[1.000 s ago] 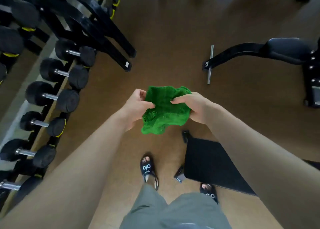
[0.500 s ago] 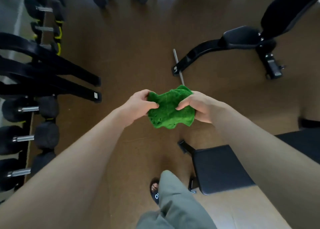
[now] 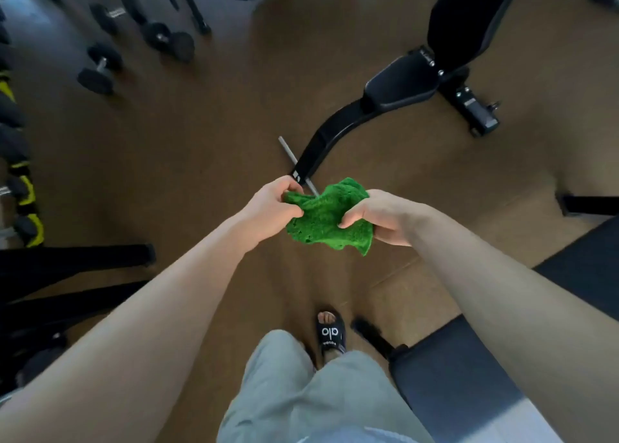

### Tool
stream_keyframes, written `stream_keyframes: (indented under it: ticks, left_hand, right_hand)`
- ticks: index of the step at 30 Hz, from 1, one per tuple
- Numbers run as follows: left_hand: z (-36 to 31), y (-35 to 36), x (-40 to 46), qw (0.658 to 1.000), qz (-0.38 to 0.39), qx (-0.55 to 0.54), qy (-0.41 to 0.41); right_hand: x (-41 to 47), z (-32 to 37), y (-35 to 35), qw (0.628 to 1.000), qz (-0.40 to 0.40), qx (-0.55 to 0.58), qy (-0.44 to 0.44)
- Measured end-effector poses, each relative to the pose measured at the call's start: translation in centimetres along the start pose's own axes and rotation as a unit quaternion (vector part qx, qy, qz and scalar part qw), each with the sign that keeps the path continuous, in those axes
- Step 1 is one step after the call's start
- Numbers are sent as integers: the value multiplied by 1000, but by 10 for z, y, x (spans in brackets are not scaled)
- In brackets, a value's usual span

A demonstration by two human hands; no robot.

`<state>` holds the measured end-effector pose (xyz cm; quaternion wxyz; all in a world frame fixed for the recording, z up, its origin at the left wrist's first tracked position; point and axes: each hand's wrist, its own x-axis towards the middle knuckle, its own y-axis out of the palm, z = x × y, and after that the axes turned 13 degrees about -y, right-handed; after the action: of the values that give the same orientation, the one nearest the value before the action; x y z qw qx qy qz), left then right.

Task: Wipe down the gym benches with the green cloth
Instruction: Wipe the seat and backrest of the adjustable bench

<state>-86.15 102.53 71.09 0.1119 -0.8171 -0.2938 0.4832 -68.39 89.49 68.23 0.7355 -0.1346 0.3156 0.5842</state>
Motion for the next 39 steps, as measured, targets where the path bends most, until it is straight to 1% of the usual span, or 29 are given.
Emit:
stream_keyframes:
  ticks: [6, 8, 10, 12, 15, 18, 21, 23, 25, 27, 29, 32, 34, 35, 37, 39]
  left_hand:
    - [-93, -24, 86, 998, 38, 34, 25]
    - [-125, -32, 119, 995, 58, 72, 39]
    - [-153, -38, 154, 984, 98, 138, 62]
    - [-180, -41, 190, 965, 132, 210, 82]
    - [-225, -37, 236, 945, 151, 268, 110]
    - [-272, -22, 268, 934, 166, 291, 120]
    - [-314, -3, 301, 939, 177, 273, 109]
    - [-342, 11, 324, 945, 169, 262, 95]
    - [-371, 28, 351, 956, 143, 241, 81]
    - [-398, 48, 379, 970, 91, 213, 68]
    - [-422, 68, 412, 983, 12, 178, 46]
    - [-448, 92, 462, 988, -109, 105, 22]
    - [-461, 102, 494, 978, -195, 73, 29]
    - [-466, 106, 509, 966, -244, 70, 43]
    - [-471, 117, 537, 933, -338, 78, 89]
    - [-468, 135, 569, 902, -386, 113, 158]
  right_hand:
    - [57, 56, -57, 997, -72, 22, -29]
    - [81, 74, -78, 994, -99, 22, -40]
    - [108, 88, -100, 991, -128, 14, -43]
    - [136, 101, -122, 989, -144, -4, -36]
    - [170, 125, -157, 985, -167, -9, -40]
    - [192, 145, -197, 979, -195, -4, -53]
    - [212, 163, -247, 975, -210, -3, -70]
    - [228, 172, -287, 971, -229, -5, -72]
    - [250, 173, -332, 965, -250, -4, -74]
    - [275, 167, -381, 958, -275, -1, -76]
    - [297, 161, -430, 949, -309, 7, -68]
    - [326, 149, -495, 938, -343, 9, -54]
    - [350, 143, -532, 931, -362, 19, -48]
    - [363, 139, -548, 928, -369, 27, -48]
    - [389, 131, -574, 923, -379, 39, -49]
    - [417, 117, -594, 920, -385, 44, -53]
